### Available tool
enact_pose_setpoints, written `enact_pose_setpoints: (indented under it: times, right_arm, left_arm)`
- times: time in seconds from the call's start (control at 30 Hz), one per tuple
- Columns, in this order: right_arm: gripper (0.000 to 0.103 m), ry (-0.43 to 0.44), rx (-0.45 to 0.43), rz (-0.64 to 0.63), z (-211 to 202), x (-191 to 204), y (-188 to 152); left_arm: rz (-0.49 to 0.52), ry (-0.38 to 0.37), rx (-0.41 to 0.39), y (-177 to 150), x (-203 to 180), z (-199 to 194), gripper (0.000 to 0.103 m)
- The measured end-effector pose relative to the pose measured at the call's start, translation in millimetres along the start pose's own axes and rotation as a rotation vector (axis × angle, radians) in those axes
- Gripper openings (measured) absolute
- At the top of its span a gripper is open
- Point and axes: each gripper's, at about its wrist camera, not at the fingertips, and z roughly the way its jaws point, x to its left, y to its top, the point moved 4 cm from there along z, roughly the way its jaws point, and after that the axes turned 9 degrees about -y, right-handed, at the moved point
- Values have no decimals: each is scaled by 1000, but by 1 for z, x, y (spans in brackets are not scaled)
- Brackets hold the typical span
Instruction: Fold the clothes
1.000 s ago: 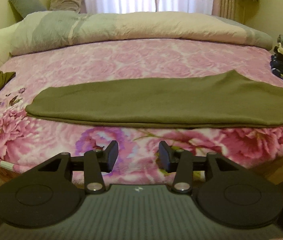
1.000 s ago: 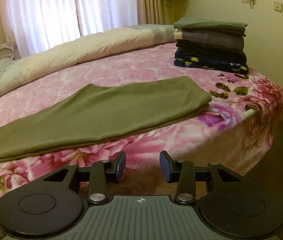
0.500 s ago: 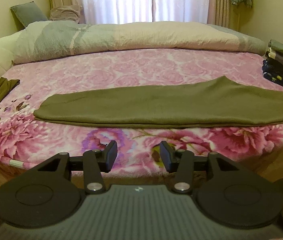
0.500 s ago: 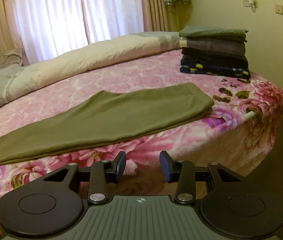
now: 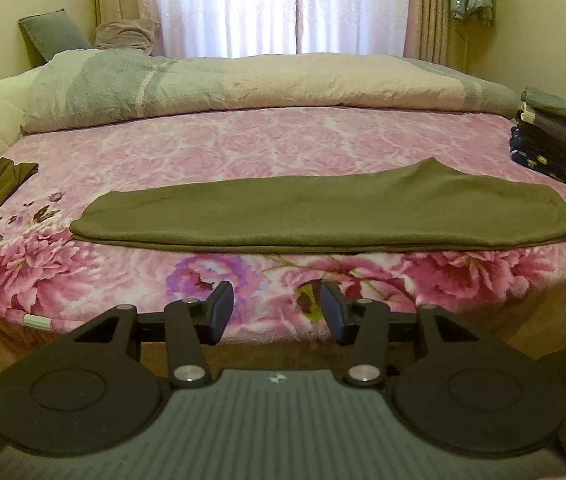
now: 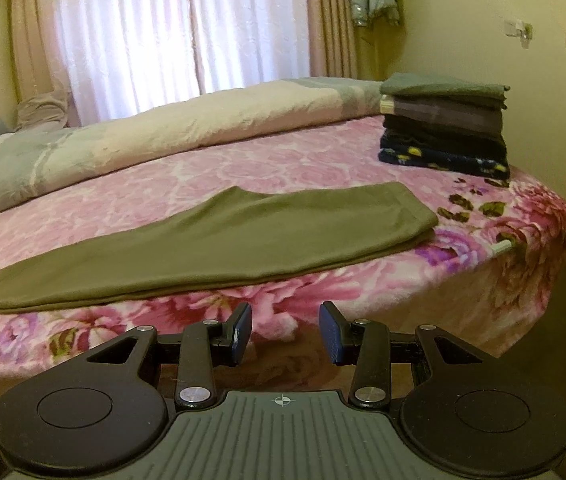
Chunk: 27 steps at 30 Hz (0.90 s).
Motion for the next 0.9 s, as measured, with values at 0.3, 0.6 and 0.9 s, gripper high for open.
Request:
enact_pose_setpoints:
  times: [0.3, 0.6, 0.9]
  right_arm:
    - [41, 45, -27, -41, -11, 20, 3]
    - [41, 68, -42, -66, -13, 32, 12]
    - [41, 81, -17, -70, 12, 37, 33]
  left_arm:
    - [-3, 2, 5, -4, 4, -3, 44]
    - [-36, 16, 14, 7, 17, 4, 45]
    - [-98, 21, 45, 17, 36, 21, 47]
